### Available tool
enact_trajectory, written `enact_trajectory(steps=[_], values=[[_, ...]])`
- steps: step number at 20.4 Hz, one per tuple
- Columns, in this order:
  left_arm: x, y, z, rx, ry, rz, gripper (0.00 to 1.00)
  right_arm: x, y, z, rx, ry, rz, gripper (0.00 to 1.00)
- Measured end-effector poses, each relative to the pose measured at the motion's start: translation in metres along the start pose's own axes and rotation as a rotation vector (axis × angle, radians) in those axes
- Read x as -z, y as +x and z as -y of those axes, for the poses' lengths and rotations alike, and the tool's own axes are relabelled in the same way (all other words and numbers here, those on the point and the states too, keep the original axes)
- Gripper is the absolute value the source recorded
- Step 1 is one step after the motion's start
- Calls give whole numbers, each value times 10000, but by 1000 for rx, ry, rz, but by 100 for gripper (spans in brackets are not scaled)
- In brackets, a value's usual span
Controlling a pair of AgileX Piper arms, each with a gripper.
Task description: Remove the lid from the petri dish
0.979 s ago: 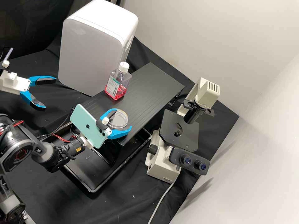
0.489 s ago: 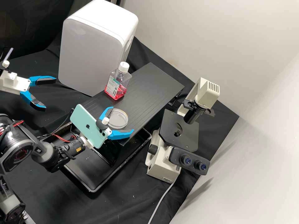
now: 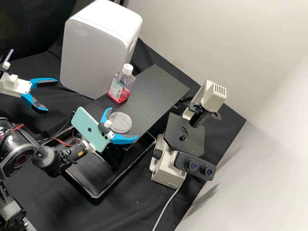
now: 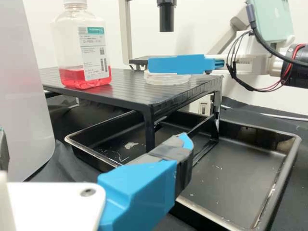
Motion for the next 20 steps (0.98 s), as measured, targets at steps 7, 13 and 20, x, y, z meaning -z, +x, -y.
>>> enact_trajectory(steps=[7, 13, 20], values=[[9, 6, 21, 7, -6, -3, 100, 33, -3, 37, 15, 1, -14, 100], [9, 6, 21, 7, -6, -3, 100, 85, -9, 94, 39, -19, -36, 100], [9, 6, 21, 7, -6, -3, 100, 92, -10, 101, 38, -17, -35, 100]])
